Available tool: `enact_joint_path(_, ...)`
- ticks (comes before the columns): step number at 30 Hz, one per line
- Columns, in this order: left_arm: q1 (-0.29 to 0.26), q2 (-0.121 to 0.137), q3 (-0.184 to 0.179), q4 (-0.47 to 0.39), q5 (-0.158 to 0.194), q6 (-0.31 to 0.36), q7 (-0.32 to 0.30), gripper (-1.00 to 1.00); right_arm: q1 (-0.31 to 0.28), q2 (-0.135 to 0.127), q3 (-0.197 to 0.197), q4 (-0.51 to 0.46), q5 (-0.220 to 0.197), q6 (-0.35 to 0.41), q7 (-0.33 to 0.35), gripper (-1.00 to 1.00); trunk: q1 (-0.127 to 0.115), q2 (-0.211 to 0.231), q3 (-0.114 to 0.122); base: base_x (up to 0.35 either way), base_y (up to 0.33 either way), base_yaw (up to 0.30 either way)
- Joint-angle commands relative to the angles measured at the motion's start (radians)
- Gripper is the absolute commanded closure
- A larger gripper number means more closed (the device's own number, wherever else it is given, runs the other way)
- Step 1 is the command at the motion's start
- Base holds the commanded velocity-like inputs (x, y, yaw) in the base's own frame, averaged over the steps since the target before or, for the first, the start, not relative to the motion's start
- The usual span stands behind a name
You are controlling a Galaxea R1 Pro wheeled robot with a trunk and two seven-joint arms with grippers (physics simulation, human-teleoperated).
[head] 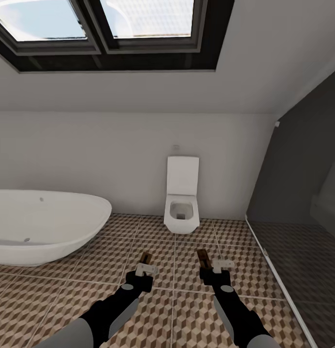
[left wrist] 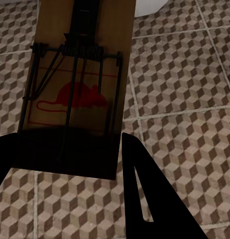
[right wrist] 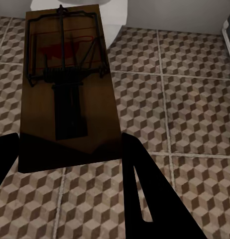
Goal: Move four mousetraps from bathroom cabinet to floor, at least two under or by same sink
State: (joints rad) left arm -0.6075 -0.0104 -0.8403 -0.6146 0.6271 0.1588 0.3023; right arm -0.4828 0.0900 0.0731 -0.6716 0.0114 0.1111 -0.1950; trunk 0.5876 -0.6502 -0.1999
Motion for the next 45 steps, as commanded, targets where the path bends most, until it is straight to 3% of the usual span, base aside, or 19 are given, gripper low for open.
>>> enact_joint_path(1,-0.001,0.000,-0.006,-0.002,0.003,0.004,0.011,1.00,0.000,-0.001,0.004,-0.002,-0.002,0.007,-0.007,1.00,0.004,-0.009,-0.005,0.000,0.000,0.000)
enact_joint_path(21,-0.001,0.000,-0.006,-0.002,0.003,0.004,0.011,1.00,0.000,-0.002,0.006,-0.002,-0.003,0.006,-0.002,1.00,0.081,-0.149,-0.068,0.000,0.000,0.000)
enact_joint_path(29,-0.001,0.000,-0.006,-0.002,0.003,0.004,0.011,1.00,0.000,-0.004,0.007,0.009,-0.008,-0.083,0.026,1.00,0.112,-0.205,-0.093,0.000,0.000,0.000)
enact_joint_path(45,-0.001,0.000,-0.006,-0.002,0.003,0.004,0.011,1.00,0.000,-0.006,0.004,0.014,-0.010,-0.091,0.066,1.00,0.173,-0.317,-0.143,0.000,0.000,0.000)
